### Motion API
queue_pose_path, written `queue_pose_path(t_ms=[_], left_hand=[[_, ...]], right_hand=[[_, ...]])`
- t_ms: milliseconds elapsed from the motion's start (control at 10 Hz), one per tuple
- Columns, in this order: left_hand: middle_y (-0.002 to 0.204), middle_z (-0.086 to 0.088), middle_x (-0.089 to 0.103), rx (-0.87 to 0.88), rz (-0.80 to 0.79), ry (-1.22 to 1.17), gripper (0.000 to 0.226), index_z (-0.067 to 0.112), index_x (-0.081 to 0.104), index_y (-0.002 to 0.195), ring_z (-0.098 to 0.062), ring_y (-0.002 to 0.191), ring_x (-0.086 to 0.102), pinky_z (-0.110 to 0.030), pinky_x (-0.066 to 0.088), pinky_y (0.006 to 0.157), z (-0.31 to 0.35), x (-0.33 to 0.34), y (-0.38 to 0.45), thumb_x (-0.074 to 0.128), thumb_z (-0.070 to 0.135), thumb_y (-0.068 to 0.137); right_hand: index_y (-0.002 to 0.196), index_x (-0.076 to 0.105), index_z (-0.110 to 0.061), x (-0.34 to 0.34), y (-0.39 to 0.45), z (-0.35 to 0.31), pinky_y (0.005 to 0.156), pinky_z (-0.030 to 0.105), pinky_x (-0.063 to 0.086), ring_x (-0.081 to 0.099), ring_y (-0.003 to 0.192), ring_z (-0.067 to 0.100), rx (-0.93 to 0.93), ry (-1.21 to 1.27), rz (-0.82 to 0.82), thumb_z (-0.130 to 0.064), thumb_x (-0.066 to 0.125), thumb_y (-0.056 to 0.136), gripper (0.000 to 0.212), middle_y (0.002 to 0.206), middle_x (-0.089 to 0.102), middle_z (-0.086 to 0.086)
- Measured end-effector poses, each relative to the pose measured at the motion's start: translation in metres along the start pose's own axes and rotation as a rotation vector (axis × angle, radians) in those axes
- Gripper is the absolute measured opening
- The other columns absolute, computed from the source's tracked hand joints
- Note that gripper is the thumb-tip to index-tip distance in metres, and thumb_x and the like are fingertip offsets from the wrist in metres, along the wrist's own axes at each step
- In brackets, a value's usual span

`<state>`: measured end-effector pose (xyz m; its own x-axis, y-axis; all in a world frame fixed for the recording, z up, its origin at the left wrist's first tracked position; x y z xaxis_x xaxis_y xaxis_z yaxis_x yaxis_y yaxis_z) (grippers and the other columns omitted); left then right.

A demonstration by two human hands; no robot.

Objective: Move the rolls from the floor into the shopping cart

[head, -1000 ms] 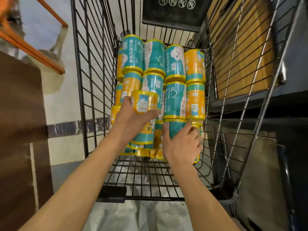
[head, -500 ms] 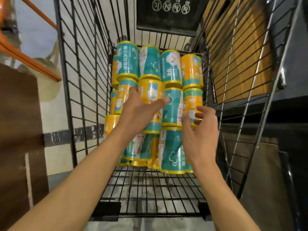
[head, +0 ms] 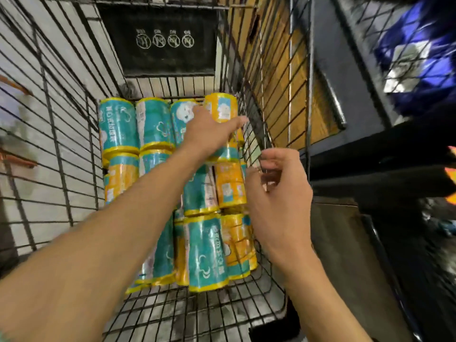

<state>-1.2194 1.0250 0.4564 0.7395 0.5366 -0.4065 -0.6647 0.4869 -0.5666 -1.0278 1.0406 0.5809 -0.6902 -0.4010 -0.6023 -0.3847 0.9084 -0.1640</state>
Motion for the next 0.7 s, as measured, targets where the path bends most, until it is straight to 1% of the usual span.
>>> queue_pose_path(t_ms=[100,200,300,400,500,600,700], left_hand=[[0.125,-0.008,0.057,0.030,-0.009,0.052,0.079,0.003,0.044,0.124,-0.024,0.113,0.055,-0.033,0.046,0.098,0.016,0.019,0.015,0.077,0.059,0.078],[0.144,-0.016,0.051,0.026,-0.024,0.147,0.101,-0.001,0.033,0.146,-0.033,0.133,0.049,-0.037,0.042,0.104,0.024,0.032,0.027,0.074,0.062,0.078],[0.142,-0.018,0.054,0.035,0.003,0.180,0.093,0.003,0.034,0.146,-0.036,0.132,0.051,-0.041,0.043,0.107,0.028,0.034,0.040,0.075,0.055,0.081],[0.140,-0.018,0.056,0.082,0.014,0.254,0.082,0.005,0.034,0.147,-0.037,0.130,0.052,-0.042,0.043,0.107,0.033,0.033,0.045,0.072,0.046,0.087],[0.136,-0.016,0.057,0.103,-0.001,0.266,0.068,0.009,0.039,0.141,-0.036,0.124,0.054,-0.043,0.045,0.104,0.029,0.032,0.047,0.069,0.043,0.091],[0.128,-0.014,0.061,0.142,-0.047,0.280,0.057,0.013,0.042,0.136,-0.033,0.115,0.059,-0.042,0.049,0.097,0.026,0.025,0.040,0.066,0.042,0.093],[0.122,-0.012,0.065,0.197,-0.091,0.308,0.050,0.017,0.047,0.132,-0.033,0.110,0.061,-0.043,0.052,0.093,0.021,0.016,0.033,0.065,0.041,0.092]], right_hand=[[0.115,0.058,-0.023,-0.005,0.006,0.001,0.084,0.040,0.052,0.062,0.097,0.015,-0.006,0.011,-0.011,-0.022,0.066,0.093,0.023,0.106,0.063,-0.004],[0.113,0.060,-0.024,-0.006,0.007,0.004,0.085,0.038,0.053,0.063,0.095,0.009,-0.007,0.032,-0.024,-0.020,0.068,0.092,0.023,0.106,0.066,-0.004],[0.115,0.061,-0.024,-0.006,0.006,0.006,0.086,0.042,0.053,0.062,0.096,0.009,-0.002,0.049,-0.038,-0.021,0.068,0.092,0.024,0.106,0.064,-0.004],[0.116,0.060,-0.025,-0.005,0.005,0.005,0.085,0.042,0.053,0.061,0.097,0.007,-0.007,0.036,-0.041,-0.023,0.068,0.093,0.024,0.107,0.063,-0.007],[0.116,0.059,-0.028,-0.003,0.004,0.007,0.083,0.040,0.055,0.061,0.097,0.004,0.013,0.027,-0.052,-0.026,0.068,0.093,0.025,0.108,0.062,-0.012],[0.116,0.058,-0.029,-0.003,0.002,0.004,0.083,0.038,0.055,0.061,0.099,0.005,0.000,0.015,-0.063,-0.026,0.068,0.093,0.025,0.109,0.062,-0.014],[0.118,0.058,-0.029,-0.002,0.001,0.001,0.085,0.041,0.055,0.060,0.100,0.006,-0.008,-0.030,-0.091,-0.028,0.066,0.094,0.025,0.110,0.060,-0.013]])
Point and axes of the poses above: each hand's wrist, its own y-axis towards the middle knuckle, its own x-axis out of the palm, z = x × y, the point moved 9 cm from there along y, towards the middle knuckle
